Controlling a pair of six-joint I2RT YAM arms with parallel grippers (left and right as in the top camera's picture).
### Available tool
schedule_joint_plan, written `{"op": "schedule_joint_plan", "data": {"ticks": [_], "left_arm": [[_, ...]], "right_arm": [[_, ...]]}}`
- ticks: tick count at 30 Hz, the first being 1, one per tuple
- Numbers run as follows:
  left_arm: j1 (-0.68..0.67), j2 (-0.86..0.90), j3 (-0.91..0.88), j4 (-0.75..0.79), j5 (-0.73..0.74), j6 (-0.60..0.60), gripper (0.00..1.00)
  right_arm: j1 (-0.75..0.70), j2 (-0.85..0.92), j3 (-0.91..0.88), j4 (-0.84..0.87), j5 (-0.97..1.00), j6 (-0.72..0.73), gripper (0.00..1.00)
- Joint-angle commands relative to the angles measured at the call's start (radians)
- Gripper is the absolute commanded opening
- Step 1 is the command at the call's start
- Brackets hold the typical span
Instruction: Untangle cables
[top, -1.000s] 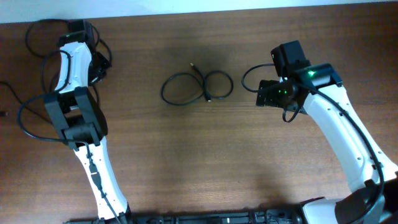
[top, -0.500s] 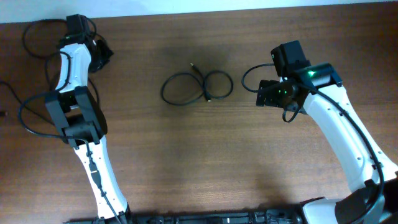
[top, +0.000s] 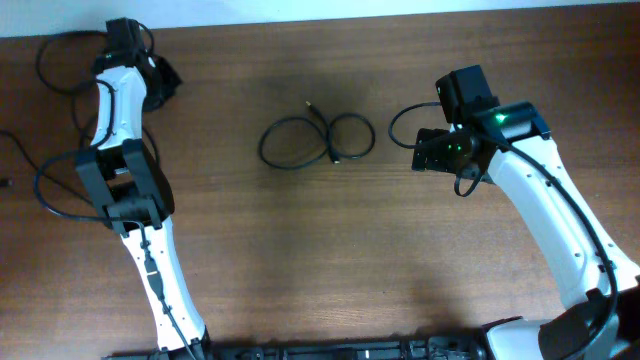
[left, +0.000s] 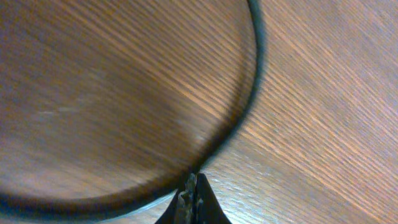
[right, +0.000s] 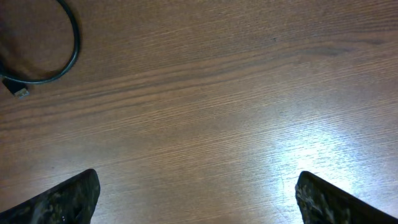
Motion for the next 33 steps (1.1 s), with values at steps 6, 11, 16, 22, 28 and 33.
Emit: {"op": "schedule_joint_plan", "data": {"ticks": [6,11,16,22,28,33], "left_arm": [[0.043,-0.043,0.179,-0.073,-0.145,0.052,0.00],[0.082,-0.015,0.174,-0.157,-0.215,0.053,0.02],[0.108,0.041,0.162,-0.189,-0.128,0.095,0.00],[0.101,0.058,0.162,-0.169,-0.007,0.167,0.00],[0.097,0.062,0.160,-0.230,-0.066,0.173,0.00],[0.098,0.083,0.160,-0.284,-0.090,0.173,0.00]], "right_arm": [[-0.002,0.003,0.000,0.000,0.016,0.001,0.99],[-0.002,0.003,0.000,0.000,0.016,0.001,0.98],[-0.002,0.003,0.000,0.000,0.016,0.001,0.98],[-0.002,0.003,0.000,0.000,0.016,0.001,0.98],[-0.002,0.003,0.000,0.000,0.016,0.001,0.98],[-0.002,0.003,0.000,0.000,0.016,0.001,0.98]]}}
